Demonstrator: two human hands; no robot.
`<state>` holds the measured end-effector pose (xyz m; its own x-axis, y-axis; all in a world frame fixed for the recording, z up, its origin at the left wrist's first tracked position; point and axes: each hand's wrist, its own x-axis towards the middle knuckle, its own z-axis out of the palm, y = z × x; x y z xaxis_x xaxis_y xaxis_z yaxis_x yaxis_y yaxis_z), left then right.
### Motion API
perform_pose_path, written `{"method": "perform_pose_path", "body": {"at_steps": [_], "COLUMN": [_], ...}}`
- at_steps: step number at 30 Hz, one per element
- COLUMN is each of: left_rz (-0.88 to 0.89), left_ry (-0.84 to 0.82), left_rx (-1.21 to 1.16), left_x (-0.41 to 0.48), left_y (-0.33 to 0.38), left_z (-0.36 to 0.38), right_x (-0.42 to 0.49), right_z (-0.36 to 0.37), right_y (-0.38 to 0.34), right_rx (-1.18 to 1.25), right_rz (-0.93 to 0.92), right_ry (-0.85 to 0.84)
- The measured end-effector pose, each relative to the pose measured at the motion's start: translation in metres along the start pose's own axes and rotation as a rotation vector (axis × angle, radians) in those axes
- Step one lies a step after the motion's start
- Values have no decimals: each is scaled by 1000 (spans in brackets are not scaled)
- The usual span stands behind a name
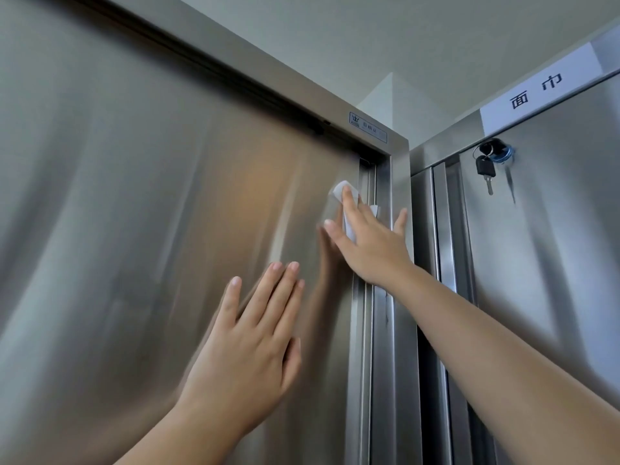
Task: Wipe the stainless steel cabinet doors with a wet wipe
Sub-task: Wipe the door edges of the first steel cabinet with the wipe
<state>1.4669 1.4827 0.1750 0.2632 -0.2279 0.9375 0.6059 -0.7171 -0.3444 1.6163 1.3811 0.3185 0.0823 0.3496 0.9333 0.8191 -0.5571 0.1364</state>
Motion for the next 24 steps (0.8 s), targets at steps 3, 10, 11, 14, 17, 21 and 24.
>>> {"method": "perform_pose_path", "body": {"at_steps": [3, 10, 11, 14, 17, 21, 24], "left_rz": [-3, 0, -2, -2, 5, 1, 3], "left_ry": [-11, -20, -19, -3, -6, -3, -5], "left_rx": [2, 46, 49, 54, 61, 64, 59], "left_x": [0, 0, 0, 0, 1, 0, 1], "left_y": [0, 1, 0, 1, 0, 1, 1], "left_z": [-2, -2, -2, -1, -1, 0, -1], "right_x": [39, 29, 12, -13, 10, 30, 0], "right_z": [-16, -11, -3, 9, 3, 0, 8], "right_y": [-6, -6, -6, -5, -6, -8, -9], "right_rx": [71, 24, -10, -52, -13, -8, -50], "right_rz": [88, 70, 42, -9, 35, 62, 23], "right_ry": [-29, 35, 66, 84, 69, 99, 141]}}
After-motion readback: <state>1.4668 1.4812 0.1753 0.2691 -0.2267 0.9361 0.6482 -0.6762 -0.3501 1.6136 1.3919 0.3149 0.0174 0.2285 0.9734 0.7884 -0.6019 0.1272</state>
